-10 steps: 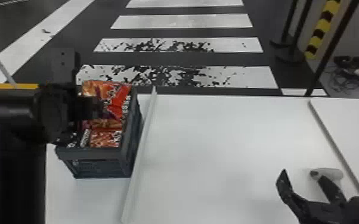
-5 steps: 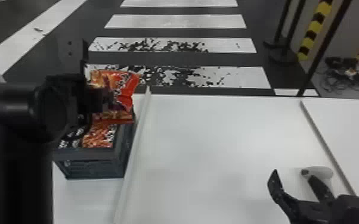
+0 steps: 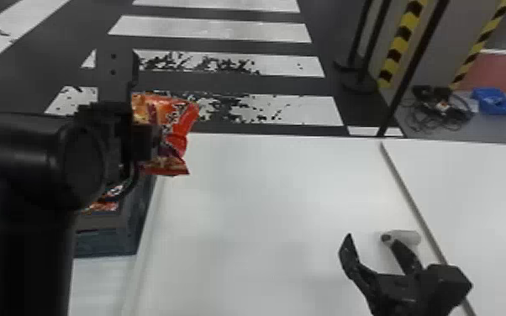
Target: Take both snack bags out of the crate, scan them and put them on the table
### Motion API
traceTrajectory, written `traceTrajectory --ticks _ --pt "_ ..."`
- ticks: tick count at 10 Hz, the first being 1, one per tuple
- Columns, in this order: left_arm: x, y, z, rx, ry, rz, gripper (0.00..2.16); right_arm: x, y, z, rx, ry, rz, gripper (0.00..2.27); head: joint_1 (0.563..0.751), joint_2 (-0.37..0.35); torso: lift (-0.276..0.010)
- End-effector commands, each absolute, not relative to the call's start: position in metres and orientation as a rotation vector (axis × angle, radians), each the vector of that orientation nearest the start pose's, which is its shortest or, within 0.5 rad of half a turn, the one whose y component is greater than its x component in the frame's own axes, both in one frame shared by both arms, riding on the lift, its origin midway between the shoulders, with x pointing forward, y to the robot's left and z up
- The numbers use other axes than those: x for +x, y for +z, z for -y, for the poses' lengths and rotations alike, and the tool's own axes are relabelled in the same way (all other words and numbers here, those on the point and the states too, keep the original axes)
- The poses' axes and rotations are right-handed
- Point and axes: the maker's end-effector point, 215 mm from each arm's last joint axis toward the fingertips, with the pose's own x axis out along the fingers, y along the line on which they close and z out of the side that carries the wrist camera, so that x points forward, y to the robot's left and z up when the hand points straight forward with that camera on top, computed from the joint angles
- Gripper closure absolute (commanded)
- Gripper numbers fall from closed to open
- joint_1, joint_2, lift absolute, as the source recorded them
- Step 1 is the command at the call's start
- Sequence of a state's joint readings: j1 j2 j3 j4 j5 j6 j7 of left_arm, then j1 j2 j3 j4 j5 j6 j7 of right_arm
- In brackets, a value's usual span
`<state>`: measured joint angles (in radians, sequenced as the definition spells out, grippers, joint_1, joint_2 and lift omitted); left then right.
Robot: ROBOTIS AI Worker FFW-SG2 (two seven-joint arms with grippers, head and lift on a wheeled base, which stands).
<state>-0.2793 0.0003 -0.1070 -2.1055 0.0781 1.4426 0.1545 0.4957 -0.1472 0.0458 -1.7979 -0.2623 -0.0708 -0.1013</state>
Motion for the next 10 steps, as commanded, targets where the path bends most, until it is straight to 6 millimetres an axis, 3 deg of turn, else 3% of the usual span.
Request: traceTrajectory --ticks 1,3,6,8,10 --pt "0.566 -0.307 -0.162 0.077 -0.056 -0.611 2.14 0.425 -0.452 0.257 0.13 -0.046 -0.213 0.12 0.695 -0.074 -0.095" --pt "0.558 -0.317 -0.143 0.093 -0.087 -0.618 2.14 0.428 -0.446 0.262 0.126 -0.054 -0.199 0.12 0.695 -0.101 -0.095" --pt "0.558 -0.332 -0.112 0.103 -0.108 -0.575 2.14 0.435 -0.417 0.279 0.126 -0.102 -0.113 0.12 0.695 -0.151 -0.095" --pt "0.559 -0.333 -0.08 0.079 -0.137 -0.52 2.14 0.436 -0.403 0.289 0.119 -0.136 -0.072 0.12 0.695 -0.187 -0.095" --pt "0.548 -0.343 -0.043 0.039 -0.158 -0.471 2.14 0.437 -0.399 0.29 0.121 -0.14 -0.065 0.12 0.695 -0.218 -0.095"
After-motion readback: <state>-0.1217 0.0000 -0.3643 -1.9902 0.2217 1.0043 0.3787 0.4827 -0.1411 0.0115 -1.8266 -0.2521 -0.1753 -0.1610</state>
